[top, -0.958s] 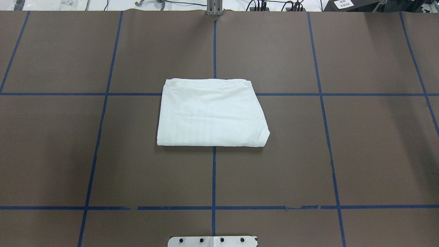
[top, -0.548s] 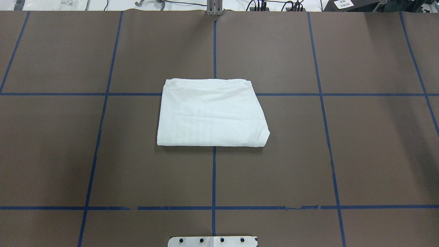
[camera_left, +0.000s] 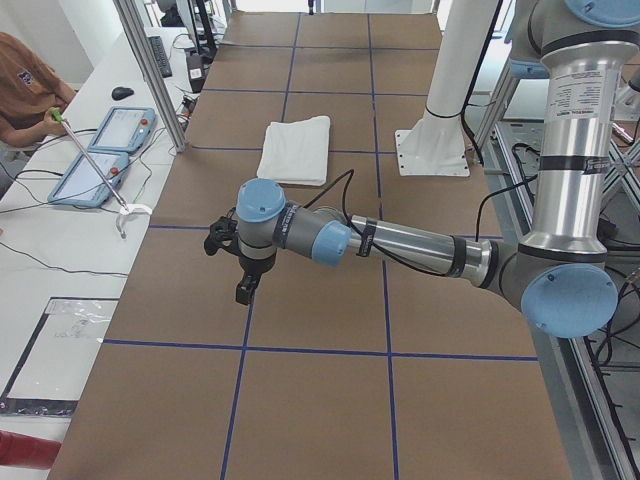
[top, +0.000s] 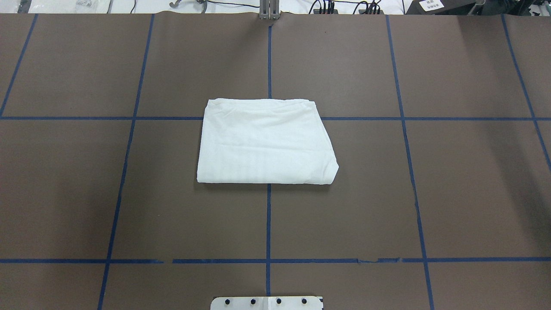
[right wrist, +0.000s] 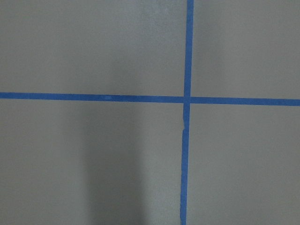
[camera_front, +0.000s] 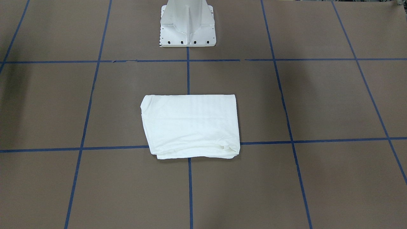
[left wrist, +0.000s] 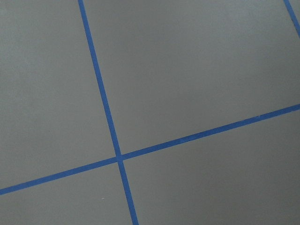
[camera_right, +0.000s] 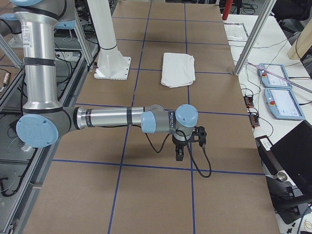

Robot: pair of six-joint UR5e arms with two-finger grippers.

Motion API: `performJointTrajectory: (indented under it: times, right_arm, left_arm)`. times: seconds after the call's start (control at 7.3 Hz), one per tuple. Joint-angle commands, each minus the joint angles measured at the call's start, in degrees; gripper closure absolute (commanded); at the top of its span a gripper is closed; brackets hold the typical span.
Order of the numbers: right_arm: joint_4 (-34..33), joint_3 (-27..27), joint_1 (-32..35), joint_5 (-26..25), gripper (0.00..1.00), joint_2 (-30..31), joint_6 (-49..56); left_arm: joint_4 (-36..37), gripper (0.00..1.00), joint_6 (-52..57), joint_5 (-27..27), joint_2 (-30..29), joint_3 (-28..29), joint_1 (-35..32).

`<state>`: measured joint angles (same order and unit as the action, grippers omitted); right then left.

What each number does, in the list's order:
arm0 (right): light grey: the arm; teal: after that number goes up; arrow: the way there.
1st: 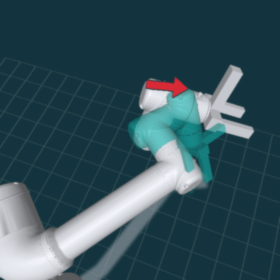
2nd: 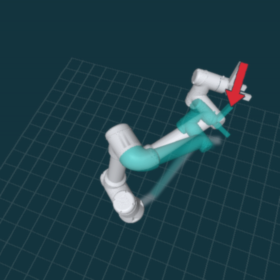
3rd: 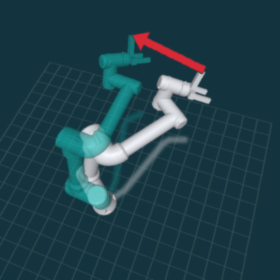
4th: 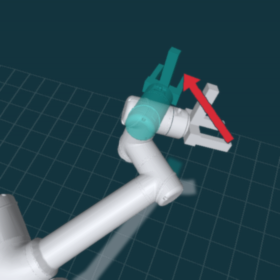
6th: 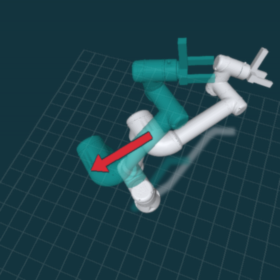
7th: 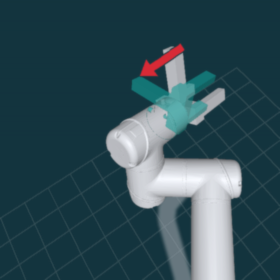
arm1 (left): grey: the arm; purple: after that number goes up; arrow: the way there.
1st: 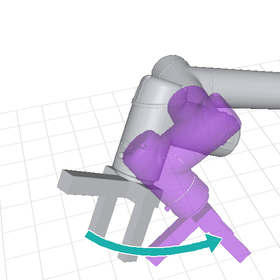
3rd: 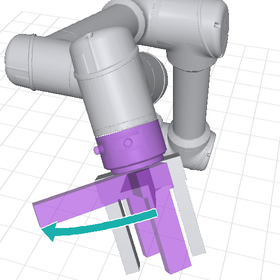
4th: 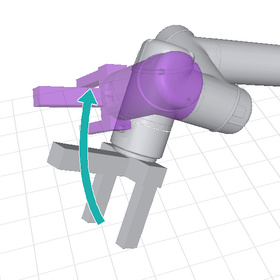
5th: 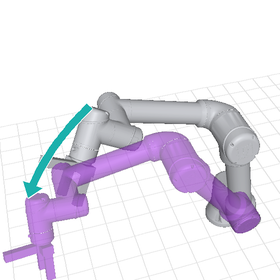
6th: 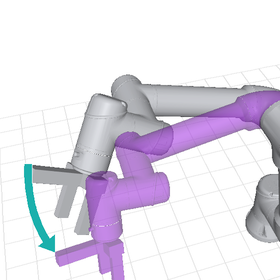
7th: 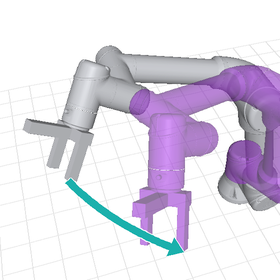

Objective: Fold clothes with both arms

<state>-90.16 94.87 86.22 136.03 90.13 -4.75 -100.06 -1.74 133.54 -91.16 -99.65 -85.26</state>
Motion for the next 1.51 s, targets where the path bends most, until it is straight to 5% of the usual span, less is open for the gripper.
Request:
performJointTrajectory:
  times: [0.0, 1.37]
  right_arm:
    - [0.07, 0.32, 0.00, -0.15, 0.00, -0.21, 0.01]
    - [0.33, -0.12, -0.18, -0.77, 0.00, -0.74, 0.09]
  left_arm:
    - [0.13, 0.00, 0.07, -0.03, -0.42, -0.28, 0.01]
    - [-0.13, 0.00, 0.24, 0.06, -0.33, -1.16, 0.01]
